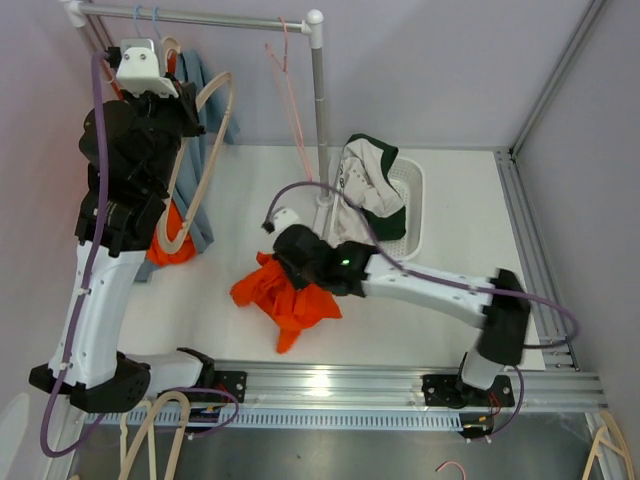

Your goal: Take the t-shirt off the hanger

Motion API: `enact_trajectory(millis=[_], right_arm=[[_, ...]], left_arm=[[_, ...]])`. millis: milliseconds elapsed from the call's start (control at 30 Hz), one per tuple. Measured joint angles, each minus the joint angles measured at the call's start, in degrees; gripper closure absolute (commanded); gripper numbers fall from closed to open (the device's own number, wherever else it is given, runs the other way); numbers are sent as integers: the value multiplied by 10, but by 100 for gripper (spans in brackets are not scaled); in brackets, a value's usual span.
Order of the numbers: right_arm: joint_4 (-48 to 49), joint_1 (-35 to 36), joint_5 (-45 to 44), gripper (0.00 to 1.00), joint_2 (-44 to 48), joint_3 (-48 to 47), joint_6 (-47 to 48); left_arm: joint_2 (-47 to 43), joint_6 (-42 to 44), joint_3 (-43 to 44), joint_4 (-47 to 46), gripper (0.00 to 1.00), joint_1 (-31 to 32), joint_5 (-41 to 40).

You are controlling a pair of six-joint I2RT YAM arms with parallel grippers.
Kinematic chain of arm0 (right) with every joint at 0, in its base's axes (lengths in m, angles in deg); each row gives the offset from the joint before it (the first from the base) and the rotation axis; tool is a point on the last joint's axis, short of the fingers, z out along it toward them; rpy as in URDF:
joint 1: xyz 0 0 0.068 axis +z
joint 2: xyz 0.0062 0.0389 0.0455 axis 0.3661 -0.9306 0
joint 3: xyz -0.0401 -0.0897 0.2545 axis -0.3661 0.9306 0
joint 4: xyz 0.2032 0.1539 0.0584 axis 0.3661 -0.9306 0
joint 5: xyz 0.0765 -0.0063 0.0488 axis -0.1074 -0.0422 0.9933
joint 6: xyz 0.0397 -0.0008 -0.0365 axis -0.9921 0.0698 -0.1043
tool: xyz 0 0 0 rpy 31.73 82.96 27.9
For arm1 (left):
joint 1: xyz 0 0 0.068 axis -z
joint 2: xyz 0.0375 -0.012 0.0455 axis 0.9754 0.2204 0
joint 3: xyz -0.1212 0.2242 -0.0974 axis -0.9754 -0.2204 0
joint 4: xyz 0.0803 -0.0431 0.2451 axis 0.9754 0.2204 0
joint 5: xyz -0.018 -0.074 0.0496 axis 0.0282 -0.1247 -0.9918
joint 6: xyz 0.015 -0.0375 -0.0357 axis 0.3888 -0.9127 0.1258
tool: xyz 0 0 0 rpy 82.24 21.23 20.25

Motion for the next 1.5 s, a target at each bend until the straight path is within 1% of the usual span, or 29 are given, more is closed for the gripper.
enact_trajectory(millis=[100,200,267,333,433,533,600,700,800,867,967,1100,1267,1300,1333,1367,1400,1500], right_arm=[[-32,2,-21,100,134,0,-16],[-68,-21,-47,100,236,-17,-34],[-92,-53,-68,100,272,-49,-37],[-111,-89,-87,100,281,-88,-35],[-125,-135,-106,100,261,-132,-27],[-140,-181,-105,100,221,-164,-12],[-141,-223,-86,100,196,-175,-5],[-132,-325,-24,100,155,-188,1],[-119,-397,6,100,107,-205,6],[-100,-418,26,100,77,-214,7],[-64,-427,55,100,34,-202,7],[-12,-427,90,100,-33,-146,5],[17,-427,120,100,-109,-80,0],[19,-427,124,60,-115,-73,0],[19,-427,127,37,-119,-70,-5],[22,-428,128,21,-121,-70,-6],[24,-428,128,1,-121,-70,-9],[38,-428,124,1,-120,-67,-10]], left_arm=[[2,1,-7,-17,99,0,4],[2,2,-18,-29,99,-2,3],[5,1,-22,-36,99,-3,3],[10,1,-24,-44,99,-3,3],[20,1,-26,-58,99,-4,4],[32,5,-28,-80,99,-5,8],[40,8,-30,-94,99,-5,14],[62,13,-27,-117,99,-5,21],[99,16,-5,-127,99,-6,27],[125,20,9,-138,99,-6,28],[160,27,14,-165,99,-6,24],[211,40,27,-210,99,-6,3],[272,50,59,-244,99,-6,-17],[280,51,65,-250,99,-6,-19],[287,55,70,-257,99,-6,-20],[290,56,72,-263,99,-6,-23],[291,57,74,-268,99,-6,-24],[292,61,78,-286,99,-4,-24]])
